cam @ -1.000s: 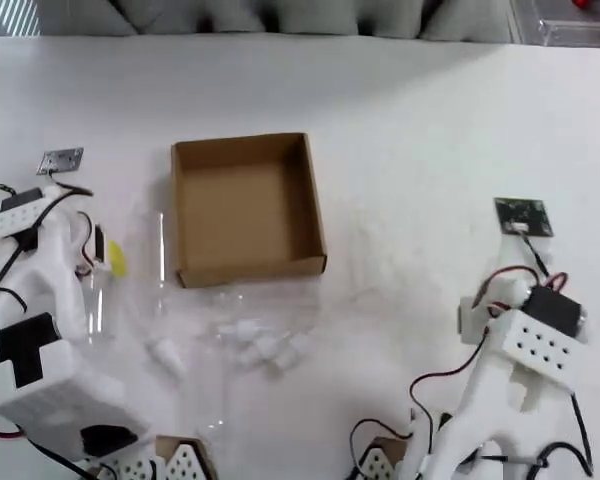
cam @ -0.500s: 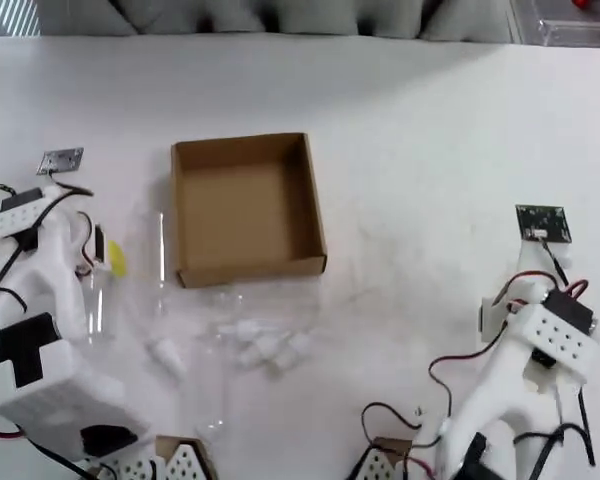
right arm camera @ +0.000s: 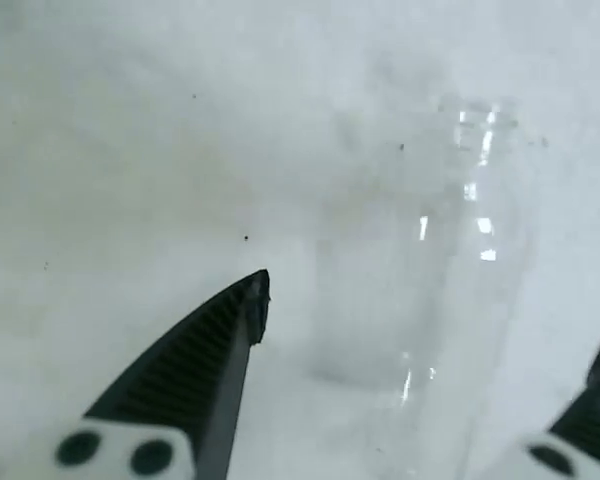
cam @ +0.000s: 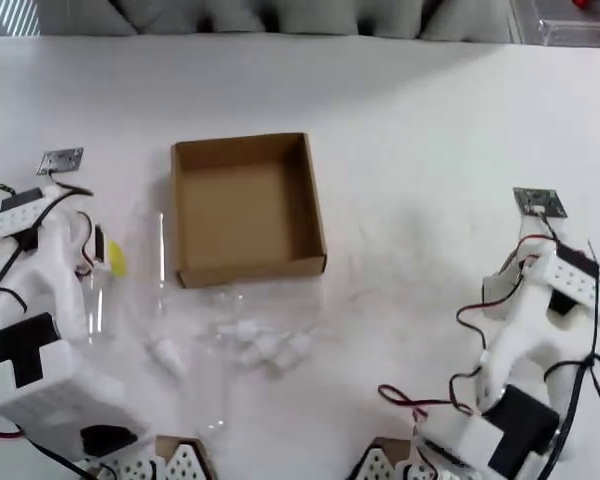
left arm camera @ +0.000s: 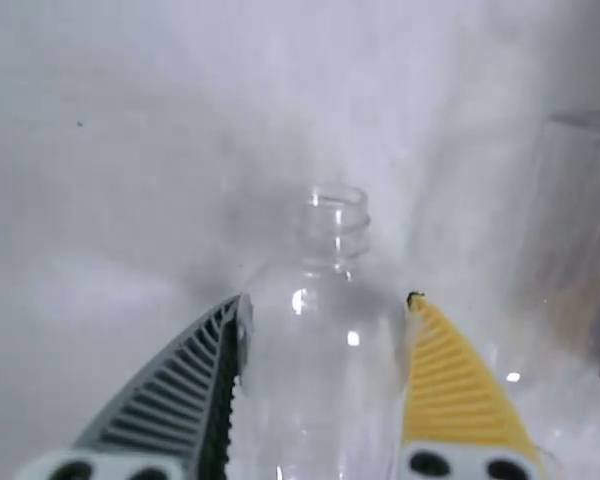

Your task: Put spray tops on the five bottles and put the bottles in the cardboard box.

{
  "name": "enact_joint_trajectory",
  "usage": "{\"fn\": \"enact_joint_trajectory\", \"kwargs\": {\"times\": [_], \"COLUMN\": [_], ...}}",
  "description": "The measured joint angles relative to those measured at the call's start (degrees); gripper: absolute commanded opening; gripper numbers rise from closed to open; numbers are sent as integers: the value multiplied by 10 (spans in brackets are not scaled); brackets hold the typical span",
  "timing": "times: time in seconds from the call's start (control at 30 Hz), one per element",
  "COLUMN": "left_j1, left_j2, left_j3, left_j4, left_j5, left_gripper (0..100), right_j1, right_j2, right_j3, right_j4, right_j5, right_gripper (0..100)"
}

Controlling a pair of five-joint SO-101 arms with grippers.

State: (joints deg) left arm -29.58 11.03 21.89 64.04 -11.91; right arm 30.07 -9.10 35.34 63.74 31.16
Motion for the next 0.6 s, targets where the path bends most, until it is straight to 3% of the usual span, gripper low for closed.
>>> {"fn": "enact_joint_trajectory", "kwargs": {"times": [0.13, 0.33, 0.47, 0.6], "left_j1": [0, 0, 0, 0], "left_j2": [0, 0, 0, 0], "left_j3": [0, 0, 0, 0], "left_j4": [0, 0, 0, 0], "left_j5": [0, 0, 0, 0], "left_gripper": [67, 67, 67, 67], "right_j1": [-15, -52, -81, -115], "right_j2": [28, 36, 36, 28], "right_j3": [-67, -130, -141, -141], "right_j4": [74, 192, 244, 302], "right_j5": [-2, -4, -4, -11], "right_gripper": [380, 22, 74, 26]}}
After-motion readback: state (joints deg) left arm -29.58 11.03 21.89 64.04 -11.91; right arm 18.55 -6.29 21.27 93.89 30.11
